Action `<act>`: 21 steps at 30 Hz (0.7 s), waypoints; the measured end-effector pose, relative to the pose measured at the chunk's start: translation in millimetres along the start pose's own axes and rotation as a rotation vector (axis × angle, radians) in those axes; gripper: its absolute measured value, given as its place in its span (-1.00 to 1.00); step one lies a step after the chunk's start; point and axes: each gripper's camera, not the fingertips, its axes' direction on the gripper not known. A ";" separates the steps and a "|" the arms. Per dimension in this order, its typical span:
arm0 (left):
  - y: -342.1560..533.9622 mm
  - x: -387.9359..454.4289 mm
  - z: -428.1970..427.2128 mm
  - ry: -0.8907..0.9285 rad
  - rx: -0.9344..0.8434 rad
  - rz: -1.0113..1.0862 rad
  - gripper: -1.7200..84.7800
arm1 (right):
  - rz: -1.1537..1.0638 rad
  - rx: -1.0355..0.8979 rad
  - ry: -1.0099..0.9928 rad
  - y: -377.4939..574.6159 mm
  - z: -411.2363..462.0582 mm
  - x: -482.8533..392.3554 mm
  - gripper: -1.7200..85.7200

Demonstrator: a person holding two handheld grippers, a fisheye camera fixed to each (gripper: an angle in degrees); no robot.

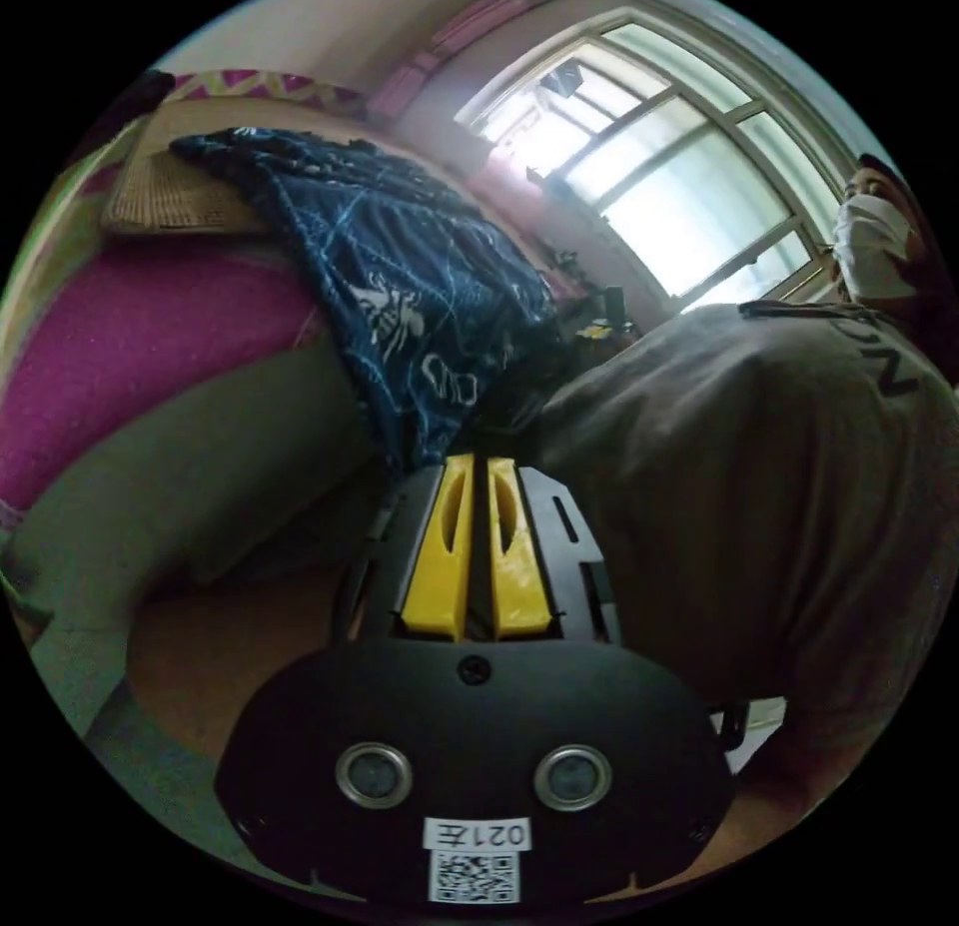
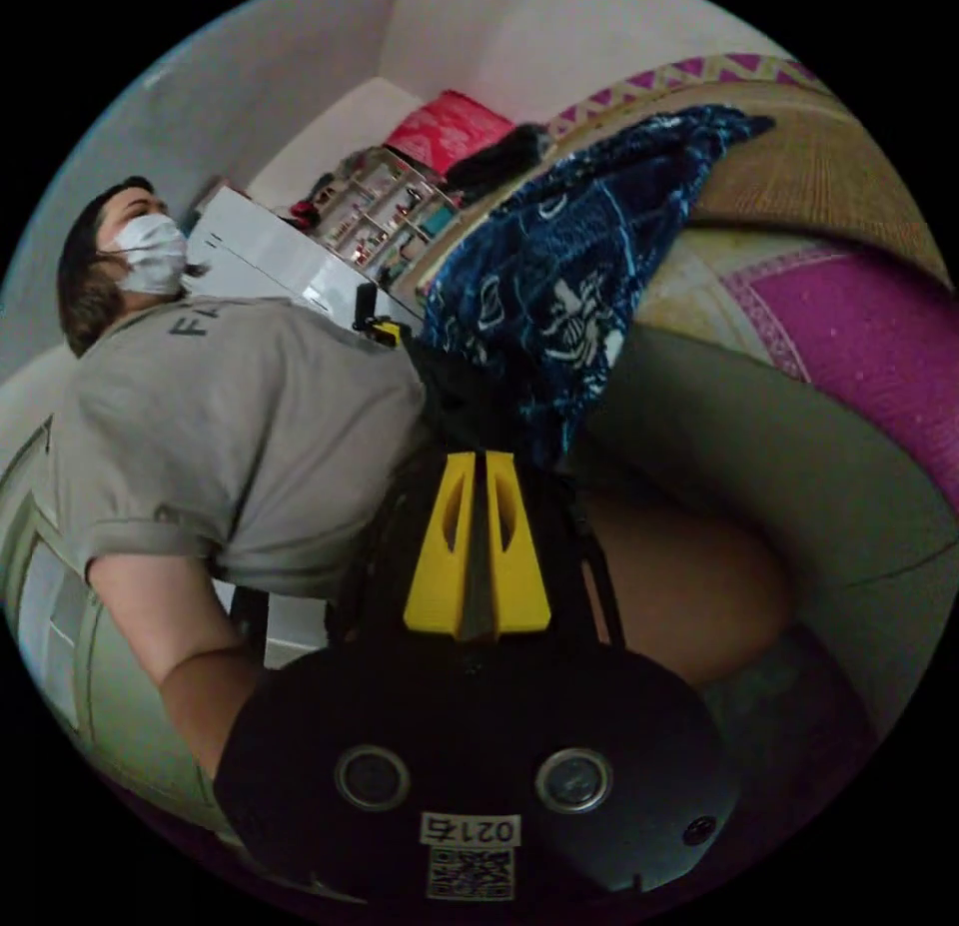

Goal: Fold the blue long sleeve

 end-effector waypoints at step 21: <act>-250.2 -279.1 -102.2 -0.281 0.364 -0.451 -0.60 | 0.420 0.230 0.136 -345.8 -115.5 251.3 -0.68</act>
